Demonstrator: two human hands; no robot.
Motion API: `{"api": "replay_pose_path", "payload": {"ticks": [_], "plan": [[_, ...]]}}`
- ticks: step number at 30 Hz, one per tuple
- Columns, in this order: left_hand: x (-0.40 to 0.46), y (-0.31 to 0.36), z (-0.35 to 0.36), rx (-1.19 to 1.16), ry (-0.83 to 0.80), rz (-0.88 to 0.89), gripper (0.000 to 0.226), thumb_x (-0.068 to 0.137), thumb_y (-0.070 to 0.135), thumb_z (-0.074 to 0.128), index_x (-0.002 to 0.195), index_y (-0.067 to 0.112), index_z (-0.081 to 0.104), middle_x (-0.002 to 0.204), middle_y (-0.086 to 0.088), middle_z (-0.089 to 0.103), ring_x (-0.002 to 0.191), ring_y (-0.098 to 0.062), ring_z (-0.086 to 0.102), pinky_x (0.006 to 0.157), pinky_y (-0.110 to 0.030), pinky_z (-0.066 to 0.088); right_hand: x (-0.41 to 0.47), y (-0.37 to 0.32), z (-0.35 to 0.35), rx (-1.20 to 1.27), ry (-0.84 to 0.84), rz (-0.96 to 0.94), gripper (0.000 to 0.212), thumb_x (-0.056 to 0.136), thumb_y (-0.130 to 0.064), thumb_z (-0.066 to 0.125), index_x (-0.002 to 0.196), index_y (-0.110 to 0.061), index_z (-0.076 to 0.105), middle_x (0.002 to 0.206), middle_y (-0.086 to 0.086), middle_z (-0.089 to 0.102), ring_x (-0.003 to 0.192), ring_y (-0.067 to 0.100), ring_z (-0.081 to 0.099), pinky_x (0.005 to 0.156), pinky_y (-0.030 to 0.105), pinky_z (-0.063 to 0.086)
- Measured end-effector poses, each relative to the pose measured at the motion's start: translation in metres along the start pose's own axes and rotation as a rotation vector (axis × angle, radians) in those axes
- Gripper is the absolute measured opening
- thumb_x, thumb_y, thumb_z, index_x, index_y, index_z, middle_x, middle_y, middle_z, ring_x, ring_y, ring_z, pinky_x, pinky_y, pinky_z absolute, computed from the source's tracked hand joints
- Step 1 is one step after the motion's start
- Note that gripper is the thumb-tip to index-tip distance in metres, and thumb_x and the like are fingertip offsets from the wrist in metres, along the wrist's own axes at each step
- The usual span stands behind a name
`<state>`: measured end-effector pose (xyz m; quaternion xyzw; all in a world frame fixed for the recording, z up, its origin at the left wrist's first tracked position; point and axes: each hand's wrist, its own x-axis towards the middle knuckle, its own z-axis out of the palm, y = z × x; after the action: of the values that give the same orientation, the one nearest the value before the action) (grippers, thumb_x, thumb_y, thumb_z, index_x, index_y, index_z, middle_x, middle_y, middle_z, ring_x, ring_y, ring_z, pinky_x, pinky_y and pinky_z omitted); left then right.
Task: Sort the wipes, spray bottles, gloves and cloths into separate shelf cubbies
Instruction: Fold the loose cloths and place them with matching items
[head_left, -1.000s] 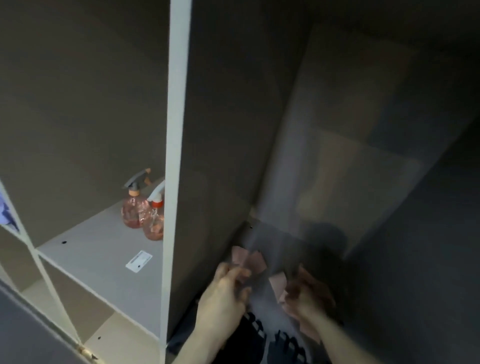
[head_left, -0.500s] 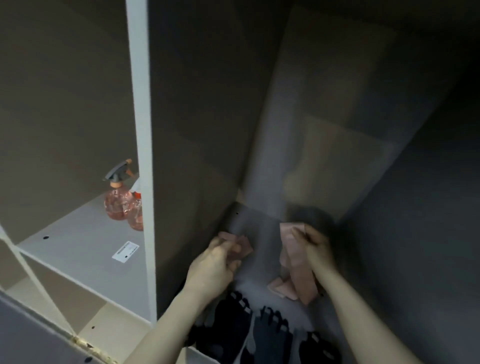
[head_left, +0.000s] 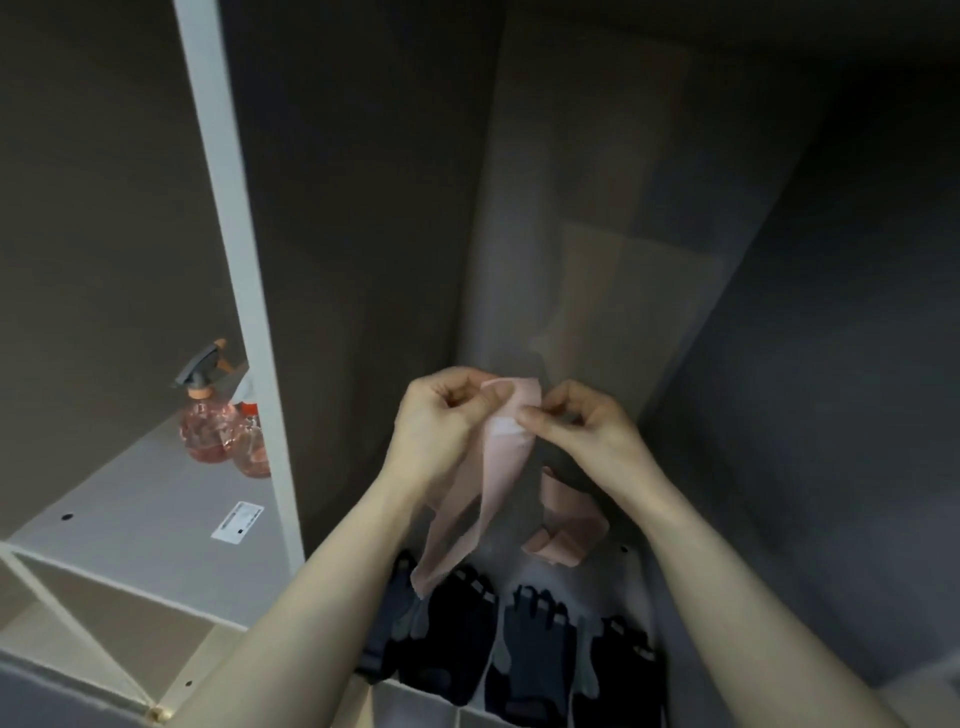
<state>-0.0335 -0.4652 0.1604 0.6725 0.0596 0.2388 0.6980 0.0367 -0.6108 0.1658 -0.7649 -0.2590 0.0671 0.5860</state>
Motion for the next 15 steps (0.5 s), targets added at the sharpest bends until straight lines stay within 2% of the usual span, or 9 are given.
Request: {"api": "replay_pose_path", "payload": {"ticks": [2,4,6,8,10,12,13,15], "plan": [[-0.001,0.005,-0.004,-0.032,-0.013,-0.013,0.016,0.088,0.015,0.064,0.089,0.0,0.071,0.084,-0.016,0.071,0.075,-0.018,0.064,0.073,-0.036,0.05,0.0,-0.006,0.001,0.032,0.04,-0.035,0.013,0.079,-0.019,0.072,0.086,-0.016,0.061,0.082,-0.007,0.064,0.072,-0.006,0.057,0.069,0.007,0.042],[-0.002,0.009,-0.007,-0.035,-0.035,-0.029,0.02,0.091,0.015,0.059,0.092,-0.002,0.069,0.087,-0.018,0.07,0.078,-0.02,0.063,0.076,-0.039,0.051,0.0,-0.013,0.003,0.051,-0.02,-0.036,0.007,0.083,-0.017,0.068,0.085,-0.021,0.064,0.081,-0.011,0.065,0.075,-0.004,0.059,0.072,0.01,0.044],[-0.004,0.011,-0.008,-0.046,-0.042,-0.025,0.021,0.093,0.017,0.056,0.089,-0.001,0.068,0.084,-0.016,0.067,0.078,-0.021,0.062,0.075,-0.039,0.05,0.0,-0.018,0.006,0.027,-0.067,-0.033,0.014,0.083,-0.016,0.068,0.073,-0.023,0.063,0.067,-0.016,0.065,0.066,-0.004,0.057,0.064,0.011,0.044],[-0.007,0.01,-0.008,-0.069,-0.035,-0.01,0.02,0.093,0.02,0.057,0.088,0.003,0.066,0.082,-0.013,0.064,0.077,-0.021,0.061,0.074,-0.039,0.049,0.001,-0.022,0.009,0.007,-0.042,-0.062,0.022,0.082,-0.012,0.069,0.065,-0.022,0.06,0.057,-0.017,0.061,0.057,-0.006,0.054,0.056,0.009,0.042],[-0.012,0.007,-0.008,-0.12,-0.053,-0.029,0.021,0.089,0.025,0.061,0.099,0.007,0.064,0.087,-0.012,0.066,0.08,-0.022,0.064,0.075,-0.04,0.051,0.002,-0.027,0.009,0.043,-0.006,-0.091,0.027,0.081,-0.005,0.069,0.062,-0.021,0.057,0.052,-0.015,0.058,0.051,-0.005,0.05,0.053,0.008,0.04],[-0.016,0.003,-0.005,-0.205,-0.162,-0.113,0.03,0.084,0.028,0.063,0.109,0.011,0.061,0.095,-0.013,0.069,0.082,-0.026,0.068,0.074,-0.039,0.057,0.002,-0.034,0.007,0.091,-0.013,-0.113,0.027,0.08,-0.003,0.069,0.063,-0.02,0.057,0.06,-0.011,0.058,0.058,0.002,0.052,0.057,0.012,0.042],[-0.018,0.0,-0.002,-0.221,-0.211,-0.137,0.027,0.085,0.026,0.062,0.107,0.01,0.062,0.094,-0.016,0.07,0.08,-0.029,0.069,0.074,-0.043,0.058,0.003,-0.035,0.006,0.105,-0.031,-0.12,0.025,0.08,-0.003,0.069,0.064,-0.02,0.059,0.064,-0.007,0.059,0.062,0.005,0.054,0.06,0.014,0.044],[-0.02,-0.007,0.003,-0.184,-0.172,-0.121,0.022,0.092,0.02,0.055,0.097,0.001,0.065,0.083,-0.02,0.071,0.068,-0.029,0.067,0.073,-0.046,0.056,0.008,-0.034,0.003,0.105,-0.022,-0.096,0.02,0.083,-0.007,0.067,0.069,-0.021,0.062,0.066,-0.005,0.062,0.062,0.005,0.057,0.057,0.014,0.044]]}}
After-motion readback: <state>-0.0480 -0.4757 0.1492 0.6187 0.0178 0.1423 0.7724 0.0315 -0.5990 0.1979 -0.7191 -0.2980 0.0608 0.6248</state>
